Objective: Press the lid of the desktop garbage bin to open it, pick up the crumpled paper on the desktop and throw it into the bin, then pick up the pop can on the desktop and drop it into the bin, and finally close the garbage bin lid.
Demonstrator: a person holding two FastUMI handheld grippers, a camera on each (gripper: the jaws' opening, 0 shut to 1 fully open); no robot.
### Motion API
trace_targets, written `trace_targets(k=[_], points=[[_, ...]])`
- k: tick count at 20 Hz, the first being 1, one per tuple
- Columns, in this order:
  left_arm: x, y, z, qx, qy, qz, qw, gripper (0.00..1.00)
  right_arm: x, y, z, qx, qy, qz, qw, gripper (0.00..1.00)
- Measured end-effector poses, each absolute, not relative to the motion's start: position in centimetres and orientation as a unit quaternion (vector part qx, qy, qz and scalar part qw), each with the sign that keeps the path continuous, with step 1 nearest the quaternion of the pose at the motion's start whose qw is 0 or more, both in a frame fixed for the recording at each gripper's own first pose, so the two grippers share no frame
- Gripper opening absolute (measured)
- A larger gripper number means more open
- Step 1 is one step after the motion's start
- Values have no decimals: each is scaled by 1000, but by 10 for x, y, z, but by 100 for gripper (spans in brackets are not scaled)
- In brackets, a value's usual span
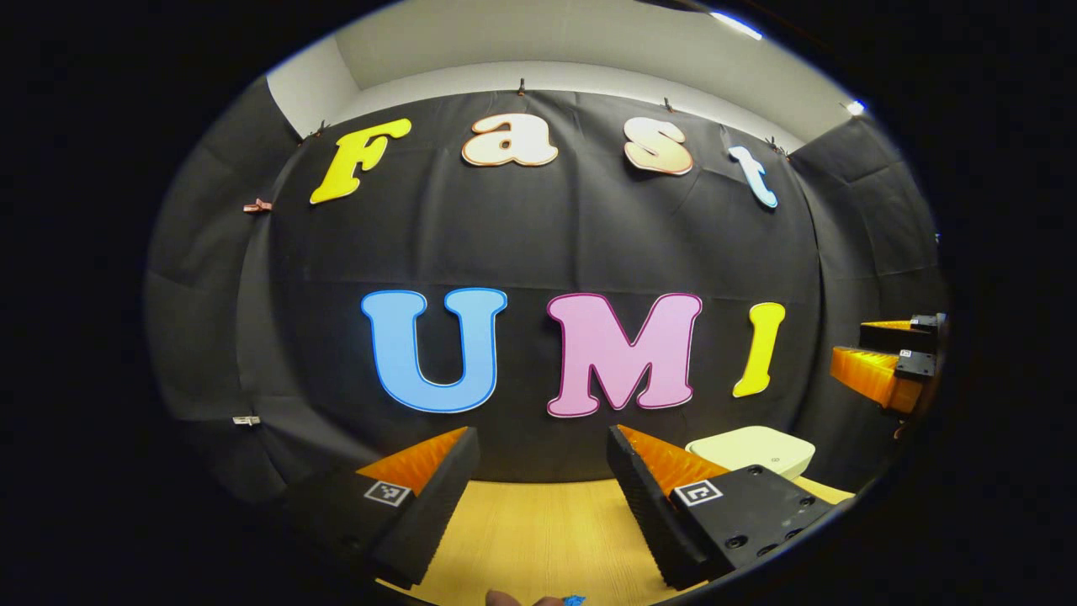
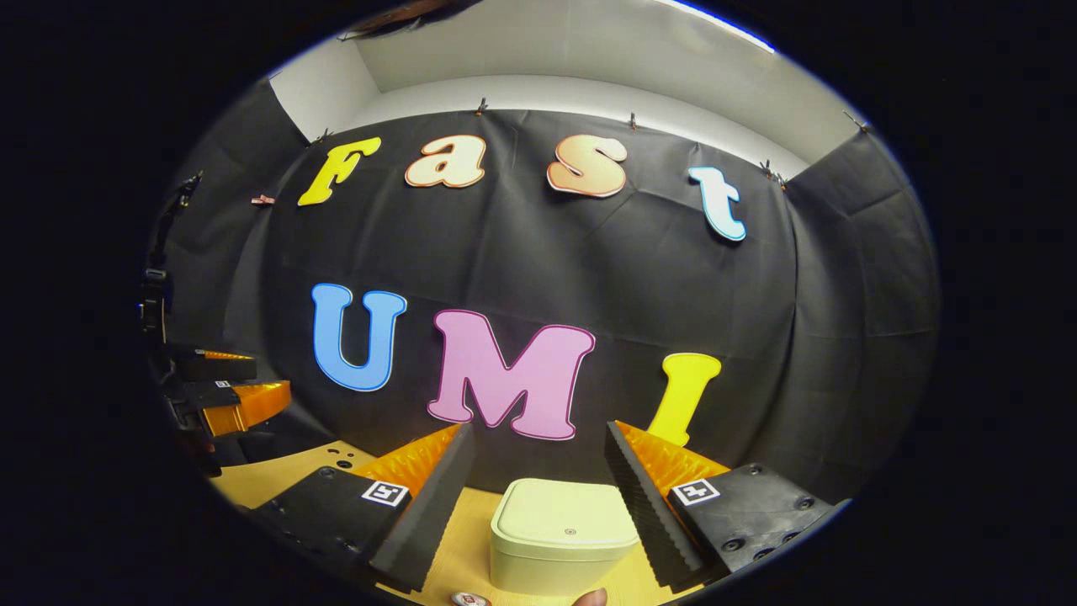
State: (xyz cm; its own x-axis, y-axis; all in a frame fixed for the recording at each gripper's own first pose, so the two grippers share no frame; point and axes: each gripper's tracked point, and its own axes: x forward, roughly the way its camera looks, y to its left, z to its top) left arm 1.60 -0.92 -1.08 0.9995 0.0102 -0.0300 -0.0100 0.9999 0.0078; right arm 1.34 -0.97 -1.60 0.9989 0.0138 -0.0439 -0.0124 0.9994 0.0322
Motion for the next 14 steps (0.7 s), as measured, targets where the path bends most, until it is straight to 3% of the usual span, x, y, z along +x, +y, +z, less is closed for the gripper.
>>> trace_targets(k=[2, 5, 6, 11, 12, 14], points=[[16, -7, -14, 2, 18, 7, 1000, 98, 17, -7, -18, 19, 32, 15, 999, 95], [16, -6, -19, -3, 22, 9, 1000, 98, 24, -11, -24, 13, 49, 16, 999, 75], [16, -5, -19, -4, 23, 10, 1000, 98, 28, -11, -28, 6, 58, 20, 998, 60], [14, -4, -22, -4, 26, 12, 1000, 98, 49, -18, -59, -25, 118, 33, 992, 15], [13, -4, -22, -5, 26, 13, 1000, 98, 54, -29, -62, -37, 124, 19, 991, 10], [13, -4, -23, -7, 26, 14, 1000, 98, 61, -31, -84, -34, 160, 29, 986, 9]])
